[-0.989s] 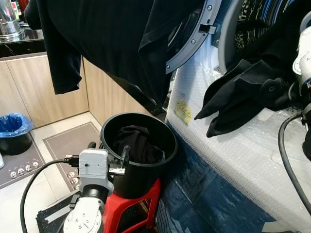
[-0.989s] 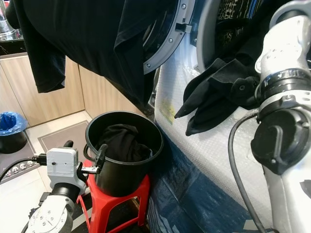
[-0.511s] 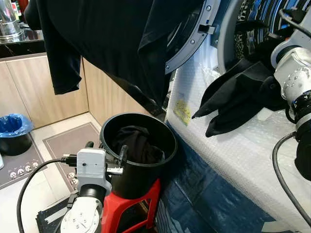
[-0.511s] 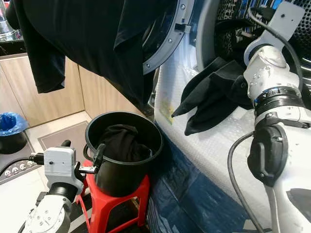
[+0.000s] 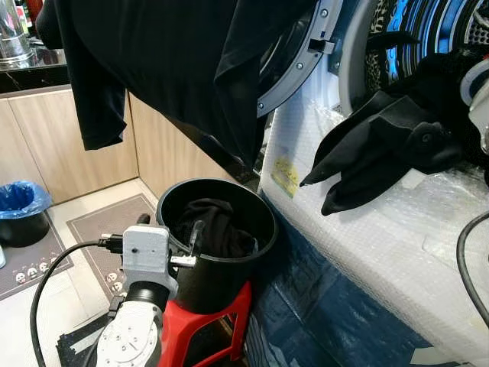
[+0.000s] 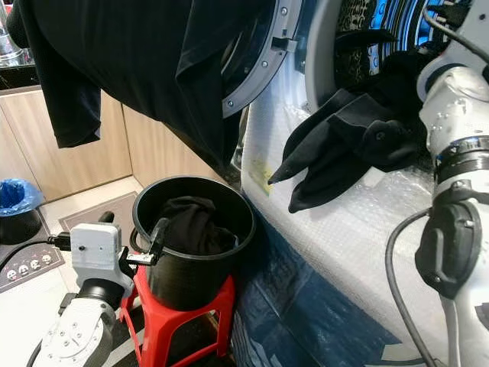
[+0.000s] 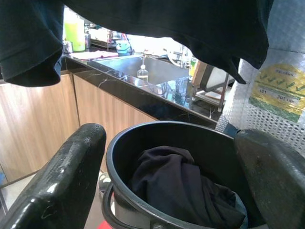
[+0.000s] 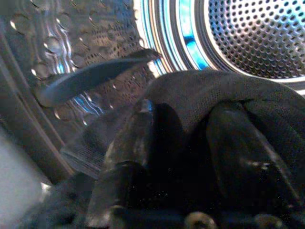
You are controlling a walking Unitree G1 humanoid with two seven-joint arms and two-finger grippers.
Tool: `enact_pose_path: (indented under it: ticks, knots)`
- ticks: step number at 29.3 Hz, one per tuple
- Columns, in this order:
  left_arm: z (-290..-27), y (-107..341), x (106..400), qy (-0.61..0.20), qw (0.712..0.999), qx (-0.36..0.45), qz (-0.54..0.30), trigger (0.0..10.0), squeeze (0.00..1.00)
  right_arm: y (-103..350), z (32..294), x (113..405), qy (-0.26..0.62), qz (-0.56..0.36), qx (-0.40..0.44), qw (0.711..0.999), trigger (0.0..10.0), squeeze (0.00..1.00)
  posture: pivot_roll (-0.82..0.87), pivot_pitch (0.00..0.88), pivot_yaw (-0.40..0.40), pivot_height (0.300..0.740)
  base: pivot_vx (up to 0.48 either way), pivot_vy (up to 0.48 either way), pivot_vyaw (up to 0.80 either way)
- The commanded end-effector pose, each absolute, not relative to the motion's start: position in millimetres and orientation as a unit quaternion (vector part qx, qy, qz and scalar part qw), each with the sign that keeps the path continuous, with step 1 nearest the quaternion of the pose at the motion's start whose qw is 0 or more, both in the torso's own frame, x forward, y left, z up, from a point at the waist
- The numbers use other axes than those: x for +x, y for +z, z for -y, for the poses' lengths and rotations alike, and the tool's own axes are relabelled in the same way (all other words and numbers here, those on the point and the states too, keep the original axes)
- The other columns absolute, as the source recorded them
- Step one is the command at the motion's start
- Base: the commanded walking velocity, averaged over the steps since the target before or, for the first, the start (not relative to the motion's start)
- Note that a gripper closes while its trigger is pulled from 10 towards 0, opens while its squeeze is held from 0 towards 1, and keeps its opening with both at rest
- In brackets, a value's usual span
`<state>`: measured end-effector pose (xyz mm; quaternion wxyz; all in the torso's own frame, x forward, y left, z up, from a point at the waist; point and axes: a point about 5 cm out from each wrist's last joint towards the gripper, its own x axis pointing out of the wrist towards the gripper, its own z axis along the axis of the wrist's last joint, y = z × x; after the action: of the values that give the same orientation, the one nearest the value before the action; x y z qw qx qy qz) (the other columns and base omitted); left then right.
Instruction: Clothes washing
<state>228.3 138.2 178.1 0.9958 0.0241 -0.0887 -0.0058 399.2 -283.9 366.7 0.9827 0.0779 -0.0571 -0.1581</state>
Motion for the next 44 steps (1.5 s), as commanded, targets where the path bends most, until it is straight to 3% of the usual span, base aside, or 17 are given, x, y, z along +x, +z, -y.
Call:
enact_pose_path:
  ticks: [1, 18, 29, 30, 33, 38, 44]
  knots:
    - [-136, 176, 230, -0.013, 0.996, 0.021, 0.081, 10.0, 0.0, 368, 296, 393, -0.175, 0.055, 0.055, 0.981, 10.0, 1.0, 0.12, 0.0, -0.152, 0.74, 0.0, 0.0, 0.0]
    - [-135, 178, 237, -0.025, 0.996, 0.022, 0.086, 10.0, 0.0, 375, 316, 371, -0.141, 0.078, -0.004, 0.987, 10.0, 1.0, 0.09, 0.0, -0.125, 0.74, 0.0, 0.0, 0.0]
    - [-134, 178, 238, -0.037, 0.995, 0.025, 0.086, 10.0, 0.0, 372, 316, 345, -0.038, 0.027, -0.092, 0.995, 10.0, 1.0, 0.07, 0.0, -0.113, 0.74, 0.0, 0.0, 0.0]
    - [-132, 178, 239, -0.042, 0.995, 0.025, 0.087, 10.0, 0.0, 370, 313, 339, -0.011, 0.035, -0.121, 0.992, 10.0, 0.0, 0.06, 0.0, -0.111, 0.74, 0.0, 0.0, 0.0]
    - [-132, 178, 240, -0.045, 0.995, 0.024, 0.087, 10.0, 0.0, 371, 309, 334, 0.01, 0.067, -0.128, 0.989, 10.0, 0.0, 0.06, 0.0, -0.111, 0.74, 0.0, 0.0, 0.0]
    - [-129, 178, 240, -0.052, 0.995, 0.023, 0.088, 10.0, 0.0, 375, 283, 312, 0.111, 0.219, -0.092, 0.965, 10.0, 0.0, 0.06, 0.0, -0.107, 0.74, 0.0, 0.0, 0.0]
    - [-129, 179, 240, -0.054, 0.994, 0.023, 0.088, 10.0, 0.0, 355, 261, 300, 0.198, 0.224, -0.071, 0.952, 10.0, 0.0, 0.06, 0.0, -0.104, 0.74, 0.0, 0.0, 0.0]
